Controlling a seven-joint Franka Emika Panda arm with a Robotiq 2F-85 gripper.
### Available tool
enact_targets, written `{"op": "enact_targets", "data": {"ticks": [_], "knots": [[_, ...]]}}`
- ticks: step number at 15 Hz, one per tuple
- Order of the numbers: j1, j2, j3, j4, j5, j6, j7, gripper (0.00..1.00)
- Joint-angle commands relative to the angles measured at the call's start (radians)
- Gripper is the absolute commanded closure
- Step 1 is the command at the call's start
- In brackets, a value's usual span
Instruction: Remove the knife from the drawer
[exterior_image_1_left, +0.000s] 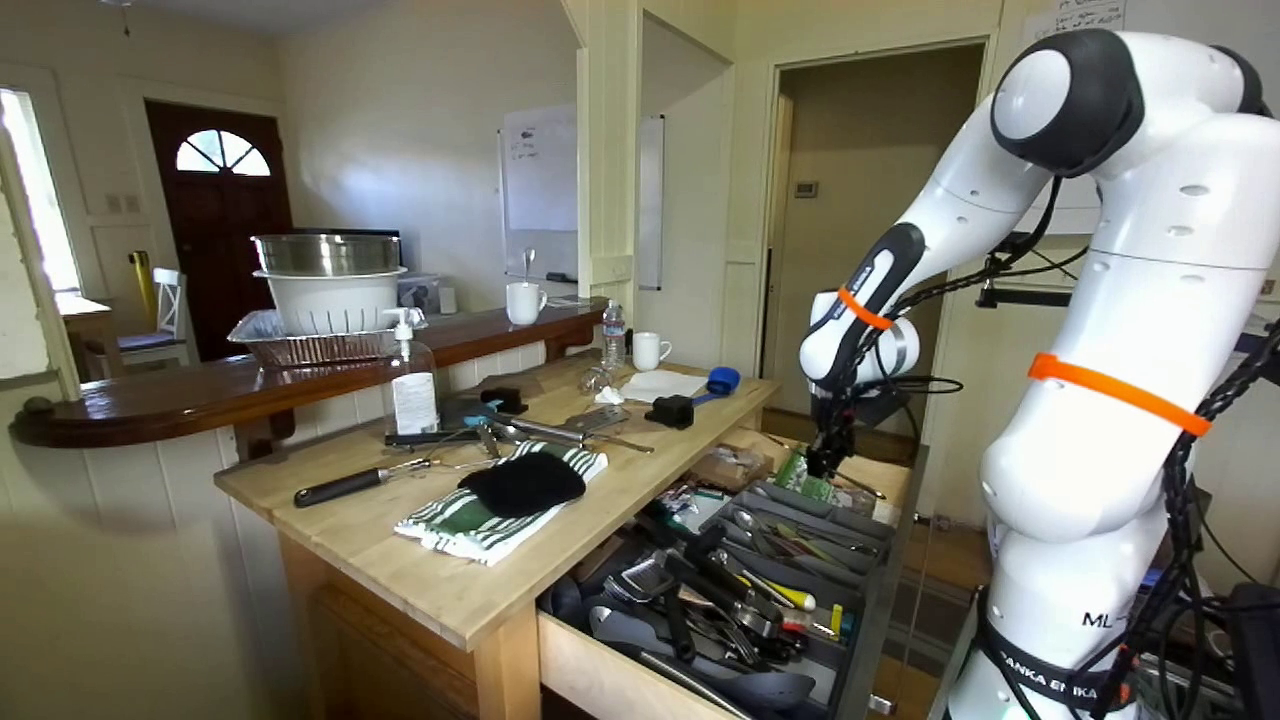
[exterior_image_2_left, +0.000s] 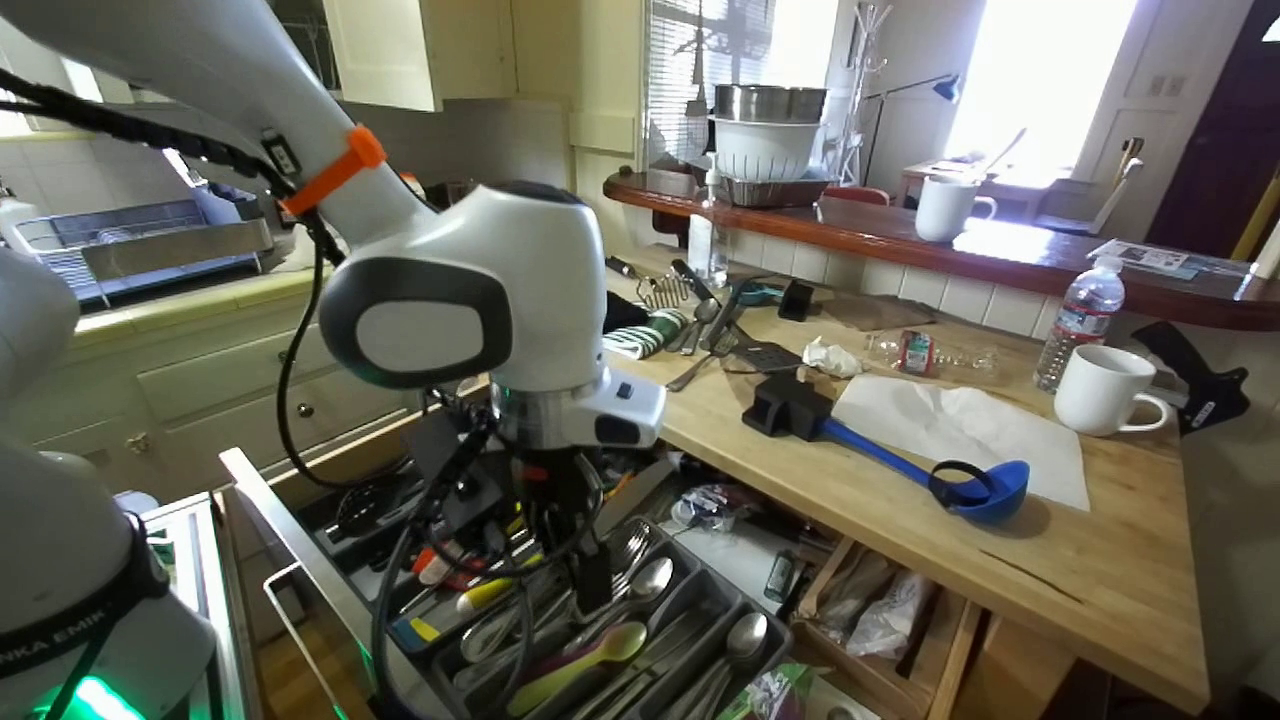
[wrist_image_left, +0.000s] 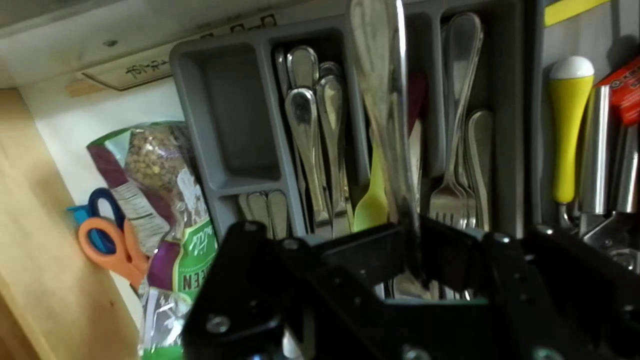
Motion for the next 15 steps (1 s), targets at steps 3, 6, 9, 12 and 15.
{"op": "enact_targets", "data": {"ticks": [3, 6, 9, 12, 15], "knots": [[0.01, -0.072, 0.002, 0.013, -0.023, -0.055, -0.001, 1.0], [0.009, -0.051, 0.0, 0.011, -0.023, -0.054, -0.001, 1.0], [0.002, -0.058, 0.009, 0.013, -0.062, -0.063, 0.02, 1.0], [-0.005, -0.137, 0.061, 0.109, -0.217, -0.166, 0.095, 1.0], [0.028, -0.19, 0.115, 0.242, -0.273, -0.319, 0.084, 1.0]]}}
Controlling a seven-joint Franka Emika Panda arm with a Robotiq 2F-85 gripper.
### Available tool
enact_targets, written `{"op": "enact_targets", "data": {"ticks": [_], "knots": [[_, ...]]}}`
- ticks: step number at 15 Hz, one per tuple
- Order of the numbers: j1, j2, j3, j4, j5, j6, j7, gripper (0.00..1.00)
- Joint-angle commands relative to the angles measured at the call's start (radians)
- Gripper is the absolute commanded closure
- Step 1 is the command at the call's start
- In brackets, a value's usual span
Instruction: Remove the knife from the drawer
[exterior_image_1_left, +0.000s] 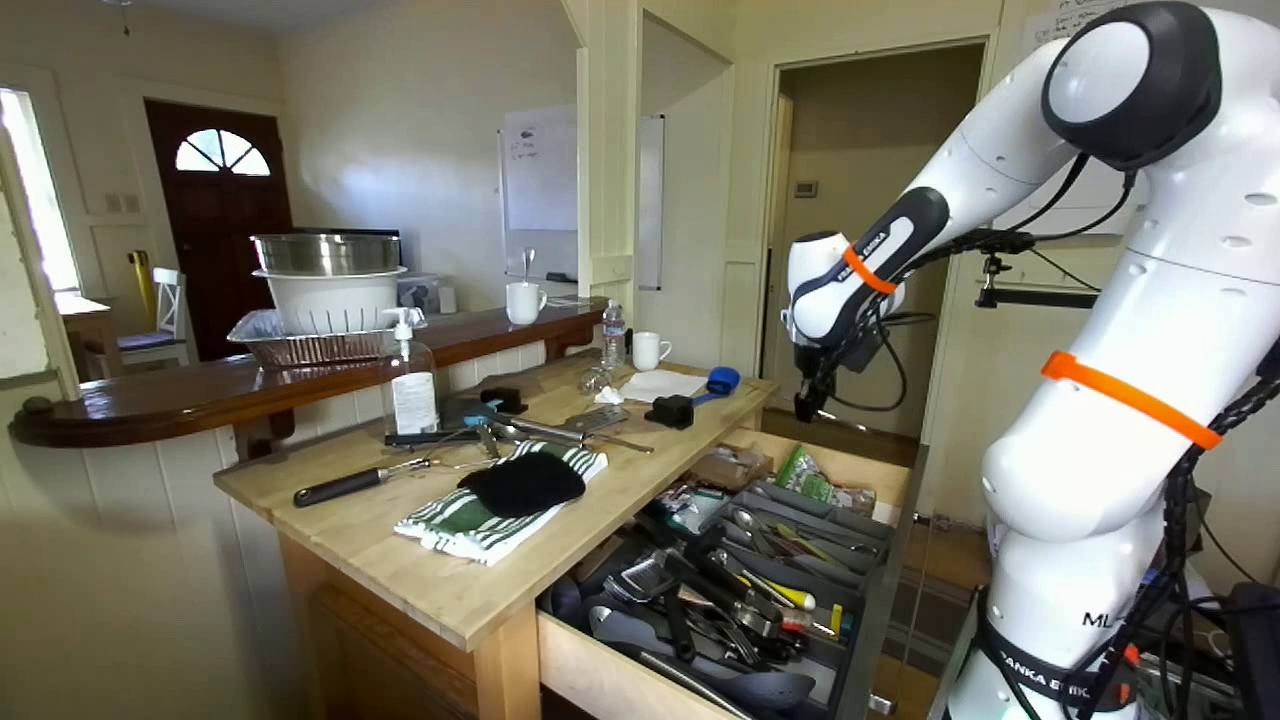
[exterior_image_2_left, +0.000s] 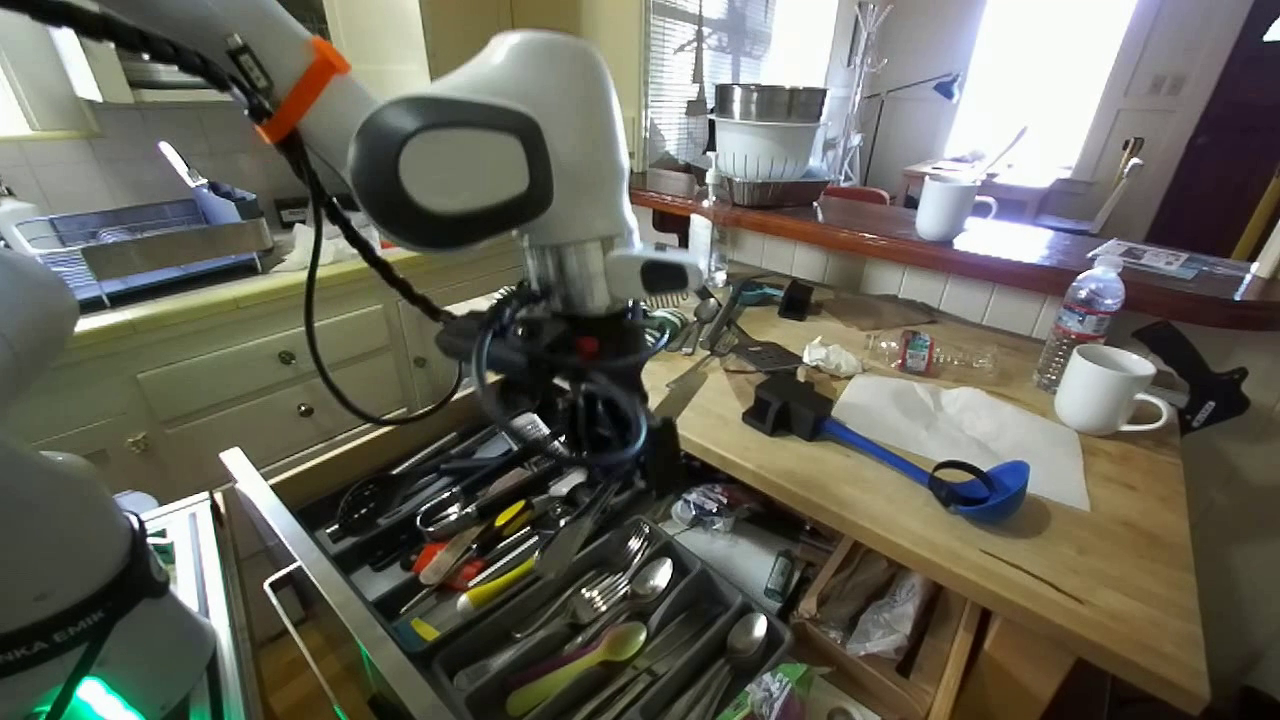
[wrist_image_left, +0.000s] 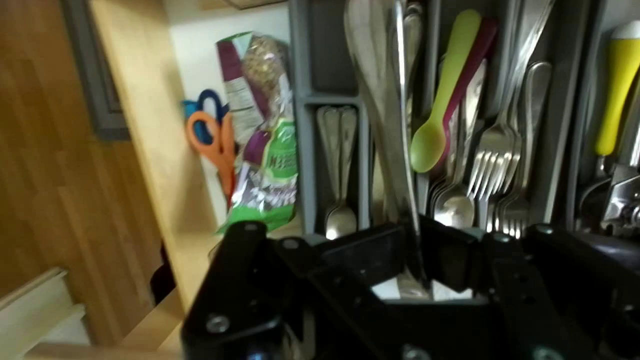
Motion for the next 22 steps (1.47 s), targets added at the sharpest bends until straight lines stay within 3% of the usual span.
{"op": "enact_targets", "data": {"ticks": [1, 4, 12, 19, 20, 22], "knots": [[0.043, -0.068, 0.07, 0.166, -0.063, -0.213, -0.002, 1.0], [0.107, -0.042, 0.118, 0.31, -0.049, -0.285, -0.028, 1.0], [0.219, 0.146, 0.153, 0.578, -0.002, -0.24, -0.078, 1.0], [0.242, 0.342, 0.173, 0.705, 0.103, -0.179, -0.134, 1.0], [0.24, 0.286, 0.17, 0.654, 0.068, -0.196, -0.101, 1.0], [0.242, 0.328, 0.175, 0.68, 0.081, -0.187, -0.105, 1.0]]}}
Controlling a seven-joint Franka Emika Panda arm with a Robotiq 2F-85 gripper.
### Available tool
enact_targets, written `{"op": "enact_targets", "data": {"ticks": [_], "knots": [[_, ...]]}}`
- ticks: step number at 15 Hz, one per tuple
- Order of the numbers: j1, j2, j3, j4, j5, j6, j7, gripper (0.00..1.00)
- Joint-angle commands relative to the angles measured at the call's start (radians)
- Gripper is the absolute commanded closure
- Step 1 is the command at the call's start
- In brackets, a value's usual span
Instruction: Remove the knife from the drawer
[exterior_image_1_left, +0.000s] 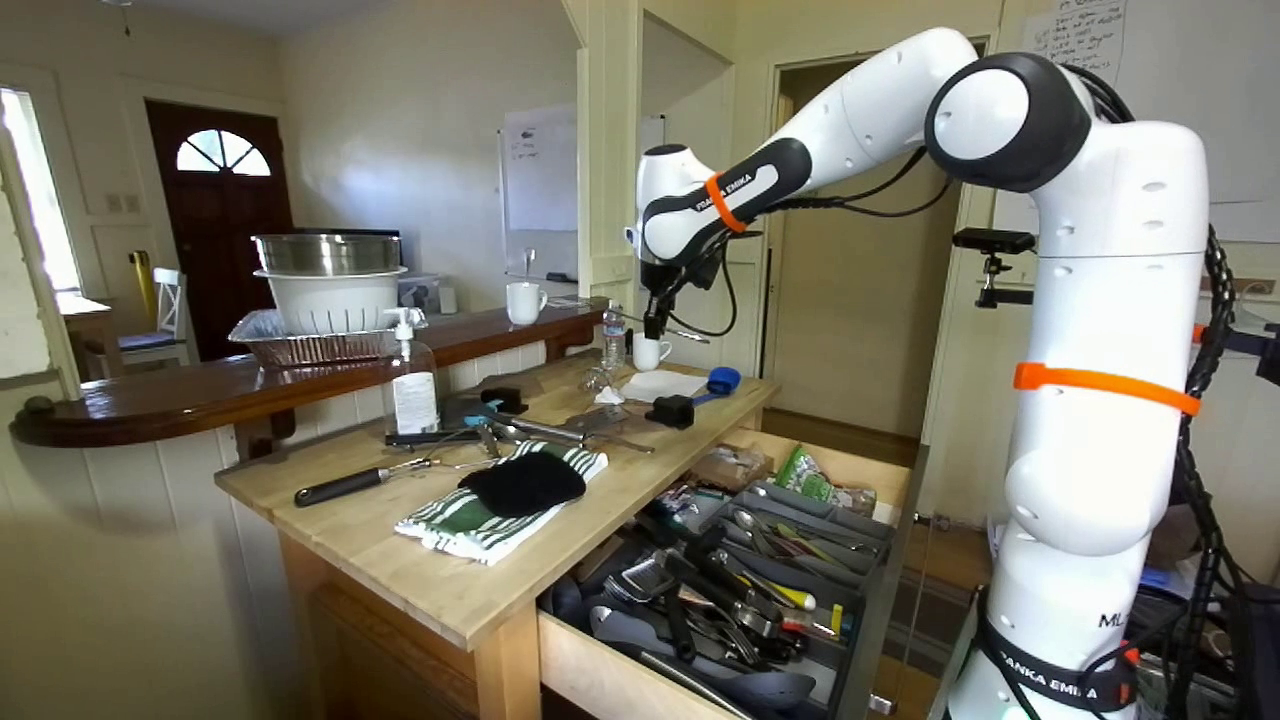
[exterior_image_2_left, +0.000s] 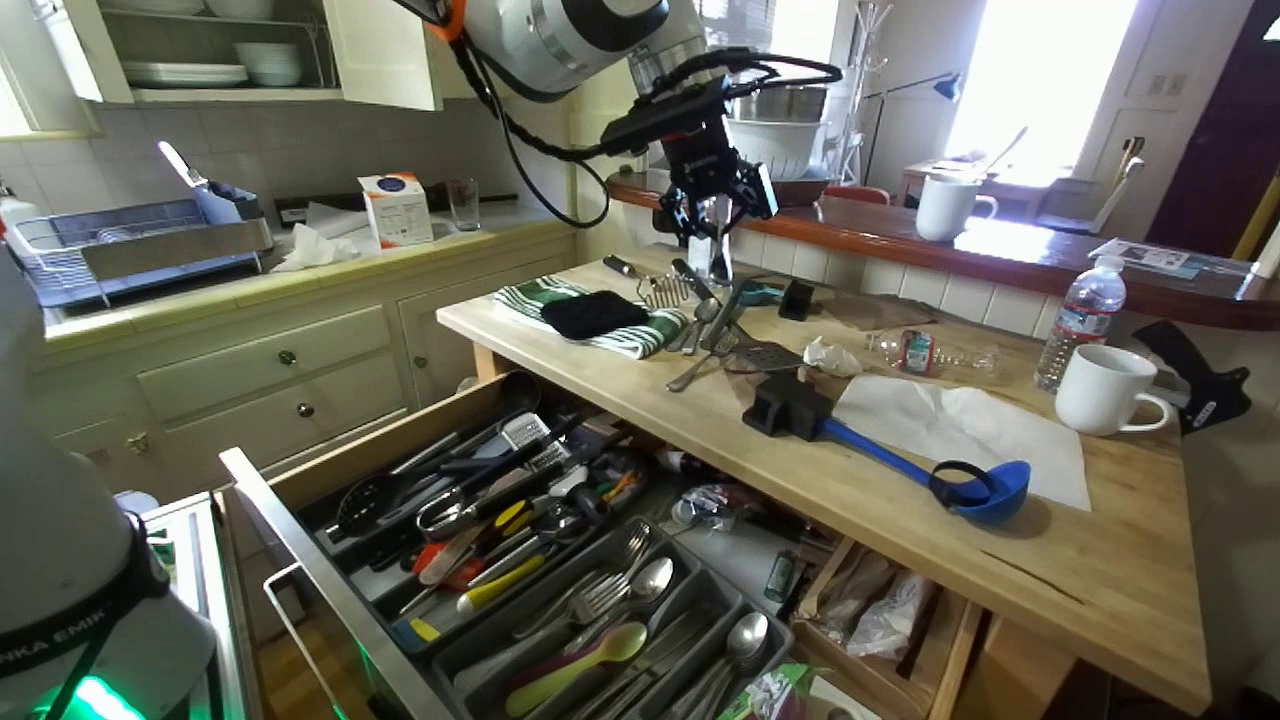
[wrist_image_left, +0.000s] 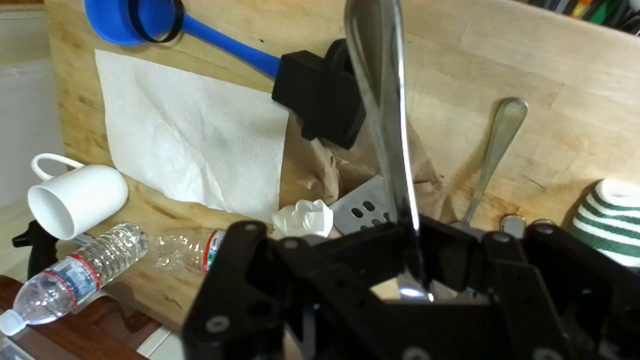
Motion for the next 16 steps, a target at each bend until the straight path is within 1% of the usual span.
{"op": "enact_targets", "data": {"ticks": [1, 3, 5, 7, 8, 10, 11, 13, 16], "knots": [[0.001, 0.009, 0.0, 0.01, 0.003, -0.003, -0.002, 1.0], [0.001, 0.012, -0.001, 0.018, 0.006, -0.003, -0.008, 1.0], [-0.009, 0.085, 0.002, 0.086, 0.068, -0.01, -0.054, 1.0], [-0.021, 0.14, 0.011, 0.14, 0.156, -0.017, -0.123, 1.0], [-0.025, 0.166, 0.012, 0.166, 0.175, -0.02, -0.132, 1.0], [-0.046, 0.219, 0.028, 0.224, 0.254, -0.036, -0.209, 1.0], [-0.054, 0.246, 0.034, 0.253, 0.277, -0.045, -0.227, 1.0], [-0.063, 0.308, 0.05, 0.311, 0.31, -0.067, -0.258, 1.0], [-0.059, 0.405, 0.059, 0.397, 0.303, -0.108, -0.232, 1.0]]}}
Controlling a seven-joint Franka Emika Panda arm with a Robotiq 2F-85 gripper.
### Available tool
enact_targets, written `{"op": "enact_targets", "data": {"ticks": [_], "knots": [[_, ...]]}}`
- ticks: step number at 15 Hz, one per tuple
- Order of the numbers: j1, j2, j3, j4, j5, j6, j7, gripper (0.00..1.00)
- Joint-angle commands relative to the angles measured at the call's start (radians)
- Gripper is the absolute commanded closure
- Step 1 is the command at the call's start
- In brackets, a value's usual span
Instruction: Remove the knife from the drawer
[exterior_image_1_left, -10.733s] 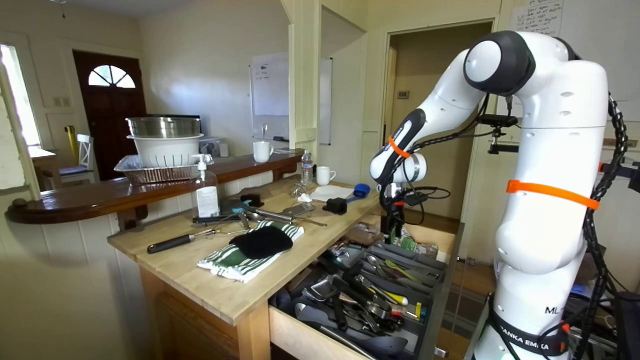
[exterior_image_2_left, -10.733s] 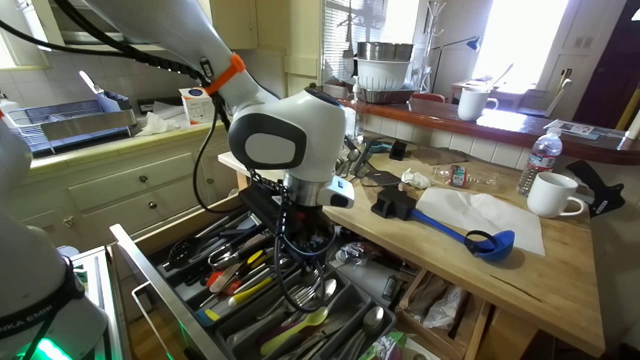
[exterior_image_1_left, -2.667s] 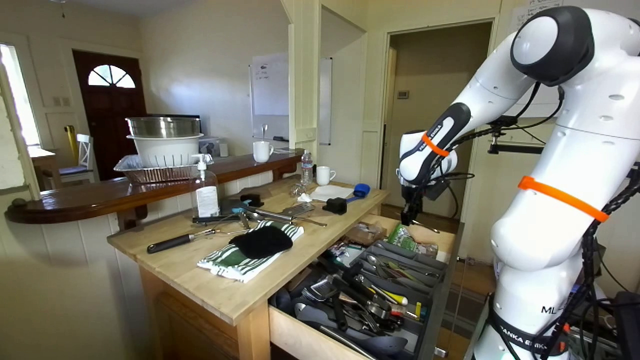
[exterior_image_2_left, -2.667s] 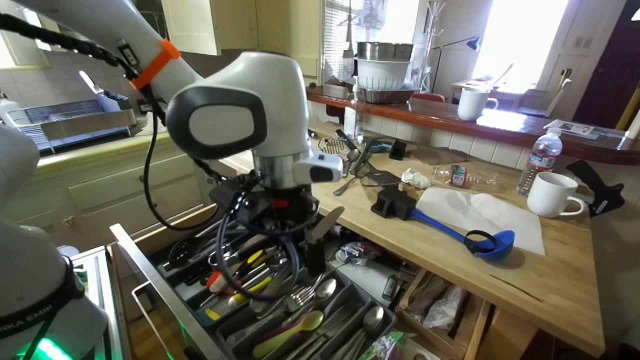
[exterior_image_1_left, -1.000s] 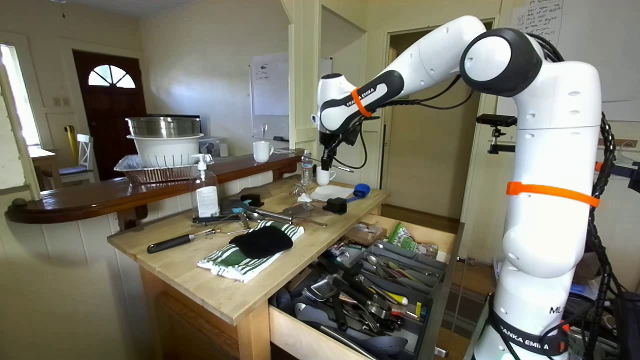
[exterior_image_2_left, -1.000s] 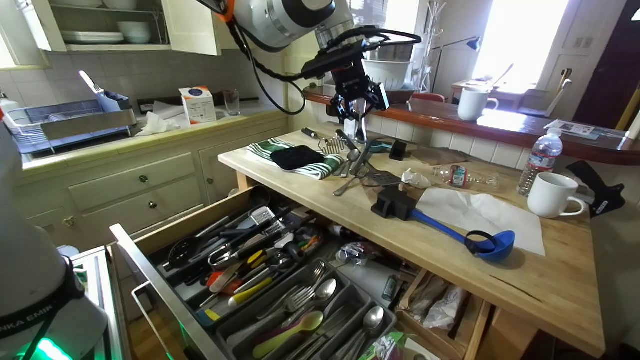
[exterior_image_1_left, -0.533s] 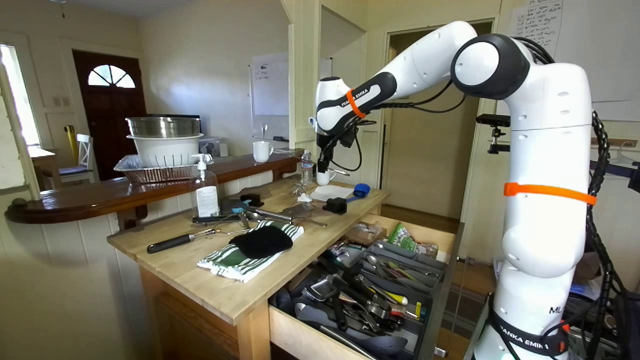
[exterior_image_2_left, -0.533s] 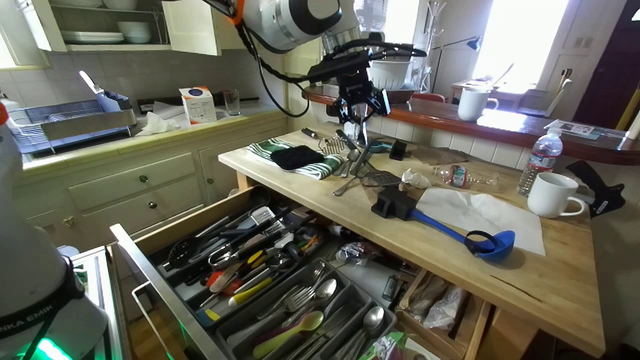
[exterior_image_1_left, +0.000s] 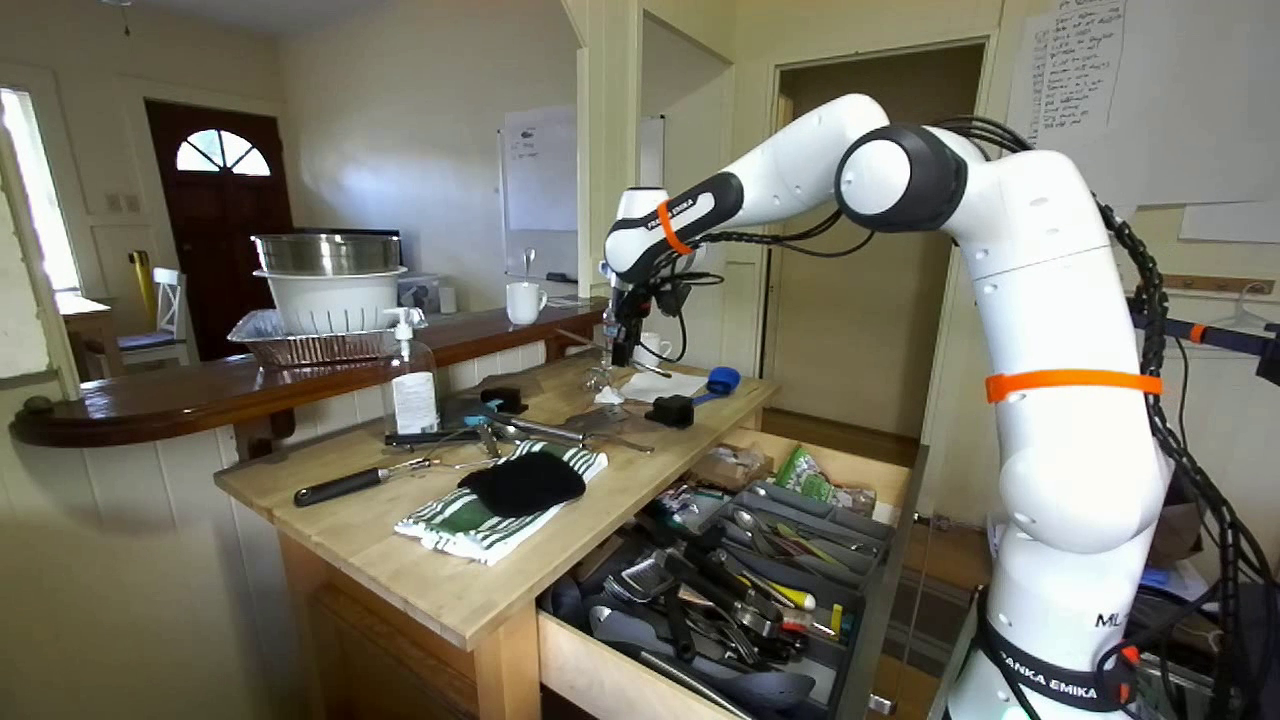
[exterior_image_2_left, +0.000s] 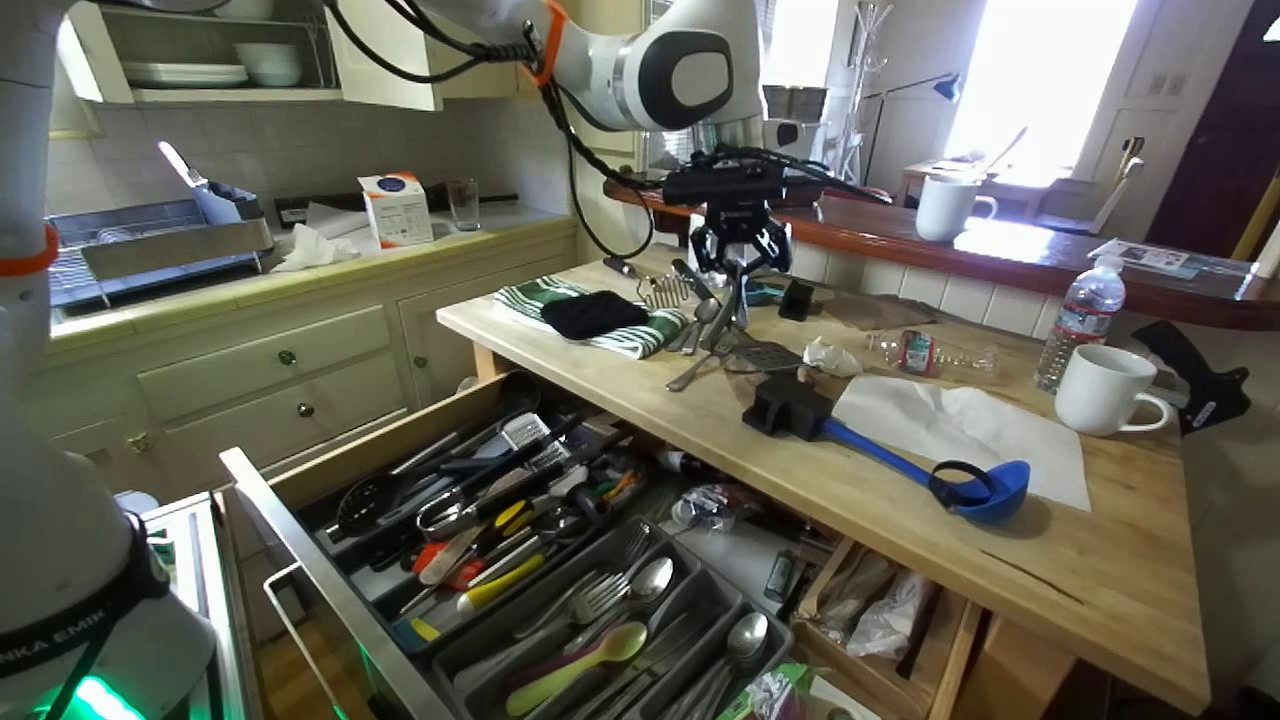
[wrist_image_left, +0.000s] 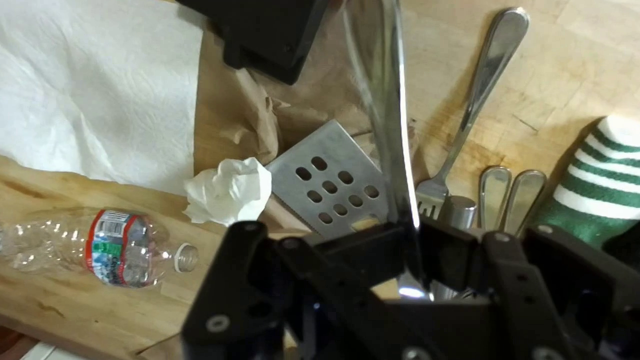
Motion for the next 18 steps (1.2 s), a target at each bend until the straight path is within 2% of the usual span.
{"op": "enact_targets", "data": {"ticks": [1, 6, 11, 18], "knots": [[-0.008, 0.143, 0.024, 0.155, 0.027, -0.098, 0.011, 1.0], [-0.01, 0.268, 0.049, 0.272, 0.047, -0.19, 0.073, 1.0], [-0.049, 0.27, 0.069, 0.245, 0.112, -0.208, 0.097, 1.0], [-0.045, 0.316, 0.031, 0.263, 0.083, -0.22, 0.193, 1.0]]}}
